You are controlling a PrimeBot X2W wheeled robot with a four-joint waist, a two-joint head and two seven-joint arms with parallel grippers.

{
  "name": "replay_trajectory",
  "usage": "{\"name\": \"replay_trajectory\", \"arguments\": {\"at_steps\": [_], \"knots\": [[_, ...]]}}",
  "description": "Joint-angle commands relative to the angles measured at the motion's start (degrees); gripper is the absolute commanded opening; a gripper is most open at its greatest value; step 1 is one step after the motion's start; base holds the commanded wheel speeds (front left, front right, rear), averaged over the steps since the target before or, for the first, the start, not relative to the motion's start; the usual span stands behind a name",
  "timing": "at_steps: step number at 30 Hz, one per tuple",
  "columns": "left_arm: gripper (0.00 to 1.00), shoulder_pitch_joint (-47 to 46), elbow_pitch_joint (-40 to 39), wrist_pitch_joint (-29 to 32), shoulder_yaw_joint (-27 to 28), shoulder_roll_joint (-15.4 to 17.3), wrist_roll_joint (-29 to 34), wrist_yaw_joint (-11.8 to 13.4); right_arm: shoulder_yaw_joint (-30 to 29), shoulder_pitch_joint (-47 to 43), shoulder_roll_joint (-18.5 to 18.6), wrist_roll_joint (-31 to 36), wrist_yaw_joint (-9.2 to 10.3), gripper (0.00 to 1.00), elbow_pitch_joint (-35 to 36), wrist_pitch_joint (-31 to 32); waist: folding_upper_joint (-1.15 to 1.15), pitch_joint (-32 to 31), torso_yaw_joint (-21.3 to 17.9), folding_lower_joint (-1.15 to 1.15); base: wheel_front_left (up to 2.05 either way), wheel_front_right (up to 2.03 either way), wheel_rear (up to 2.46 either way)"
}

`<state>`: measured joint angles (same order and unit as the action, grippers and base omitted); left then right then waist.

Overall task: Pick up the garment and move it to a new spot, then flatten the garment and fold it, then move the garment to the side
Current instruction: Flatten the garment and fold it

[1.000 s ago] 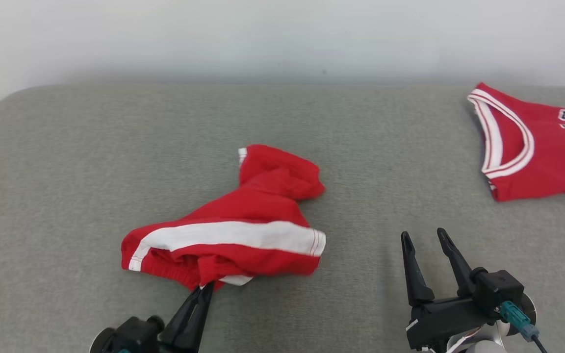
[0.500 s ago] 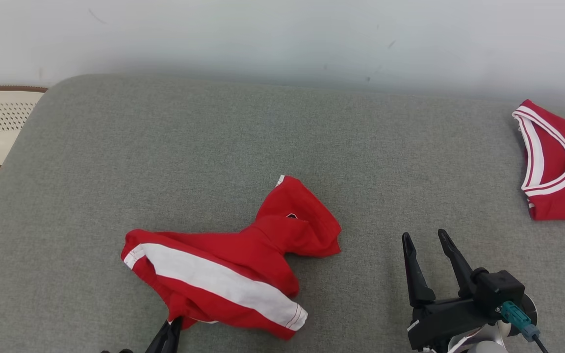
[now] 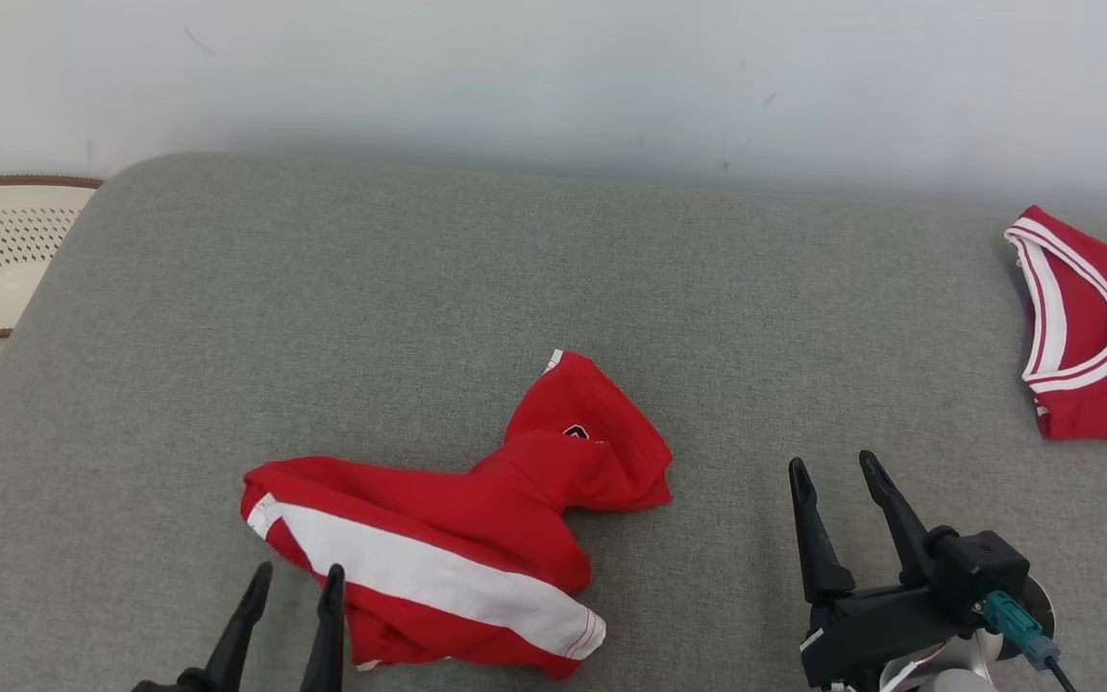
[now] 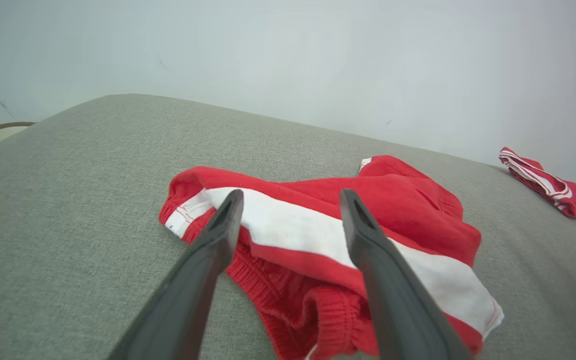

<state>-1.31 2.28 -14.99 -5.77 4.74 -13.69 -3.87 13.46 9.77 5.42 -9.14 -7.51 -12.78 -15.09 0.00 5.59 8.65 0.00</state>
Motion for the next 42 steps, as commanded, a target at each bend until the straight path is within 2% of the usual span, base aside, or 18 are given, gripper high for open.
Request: {"name": "replay_trajectory", "arguments": {"at_steps": [1,8,12,20,21,27,35,42], "knots": [[1.00,0.8,-1.0,-0.2,0.8,-0.3,0.8,-0.1,0.2,-0.6,0.3,-0.3,0.05,1.00,-0.1,-0.1,0.00,-0.1,0.1,0.00,0.00,0.00,0.00],[1.00,1.3,-3.3,-0.2,3.3,-1.1,2.2,0.3,3.1,-0.6,1.5,-1.9,0.05,1.00,-0.5,-0.1,0.00,-0.3,-0.1,0.00,0.00,0.00,0.00],[1.00,0.8,-3.6,-0.2,4.7,-1.5,2.7,0.5,7.2,-1.3,2.6,-4.7,0.05,1.00,-0.9,0.0,0.00,-0.6,-0.3,0.00,0.00,0.00,0.00],[1.00,0.1,-3.8,-0.2,6.6,-1.8,3.0,0.6,18.7,-2.0,7.5,-15.4,0.05,1.00,0.5,3.7,0.00,-0.8,-0.5,0.00,0.00,0.00,0.00],[1.00,0.2,-3.9,-0.2,6.8,-1.8,3.0,0.8,21.5,-1.8,8.8,-18.1,0.05,1.00,1.5,5.0,0.00,-0.8,-0.4,0.00,0.00,0.00,0.00],[1.00,-0.1,-3.9,-0.2,6.6,-1.8,2.3,1.3,28.9,-0.6,11.9,-25.4,0.05,1.00,3.2,8.5,0.00,-0.7,0.2,0.00,0.00,0.00,0.00],[1.00,-0.4,-3.8,-0.2,6.0,-1.8,1.8,1.4,36.9,2.2,13.1,-31.6,0.05,1.00,1.0,10.3,0.00,-0.2,1.8,0.00,0.00,0.00,0.00],[1.00,-0.7,-3.6,-0.2,6.0,-1.8,1.7,1.4,42.6,6.2,12.6,-33.8,0.05,1.00,-3.7,9.4,0.00,0.2,2.7,0.00,0.00,0.00,0.00]]}}
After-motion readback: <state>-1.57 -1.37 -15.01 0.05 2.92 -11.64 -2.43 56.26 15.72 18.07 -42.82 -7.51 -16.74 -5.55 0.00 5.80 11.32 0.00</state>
